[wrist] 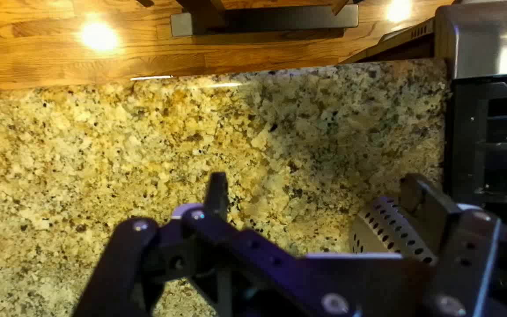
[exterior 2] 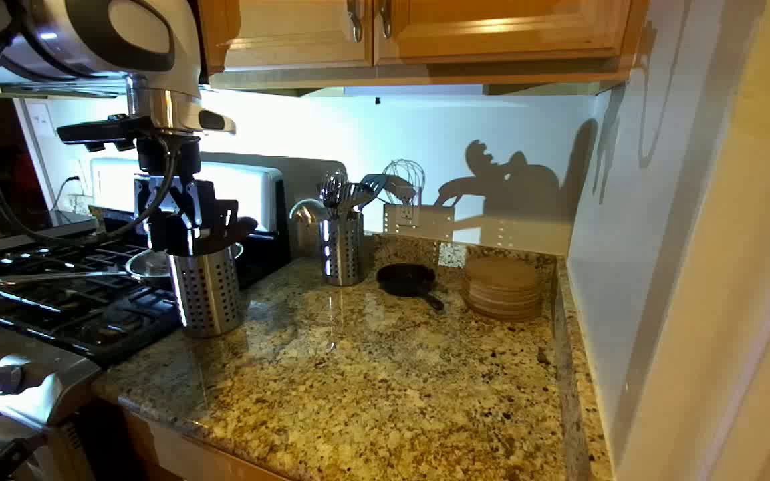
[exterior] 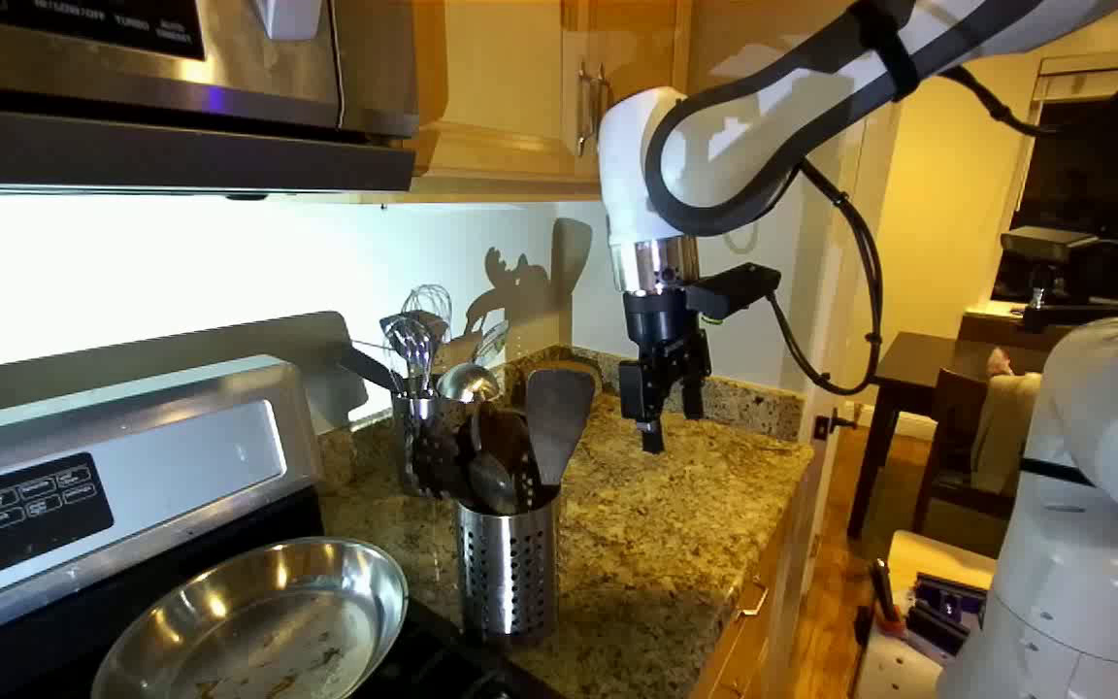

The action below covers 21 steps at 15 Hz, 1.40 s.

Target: Place the black spoon on the counter

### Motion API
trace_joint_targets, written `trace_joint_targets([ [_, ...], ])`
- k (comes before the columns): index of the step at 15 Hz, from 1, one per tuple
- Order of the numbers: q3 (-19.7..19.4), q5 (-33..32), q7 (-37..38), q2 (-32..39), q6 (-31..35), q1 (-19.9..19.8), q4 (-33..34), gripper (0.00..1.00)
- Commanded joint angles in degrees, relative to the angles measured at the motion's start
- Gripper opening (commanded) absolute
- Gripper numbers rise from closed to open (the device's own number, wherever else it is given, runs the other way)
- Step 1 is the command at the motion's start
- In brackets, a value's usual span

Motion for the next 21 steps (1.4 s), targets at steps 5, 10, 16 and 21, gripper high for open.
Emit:
trace_joint_targets([
  [5, -0.6, -0.2, 0.2, 0.0, -0.1, 0.6, 0.1, 1.0],
  [10, -0.4, -0.6, -0.6, -1.2, 0.7, 1.0, 0.0, 1.0],
  [16, -0.3, -1.2, -3.8, -4.8, 1.8, 2.4, 1.4, 1.0],
  [21, -0.2, -1.6, -7.9, -6.2, 4.0, 4.0, 3.0, 1.0],
])
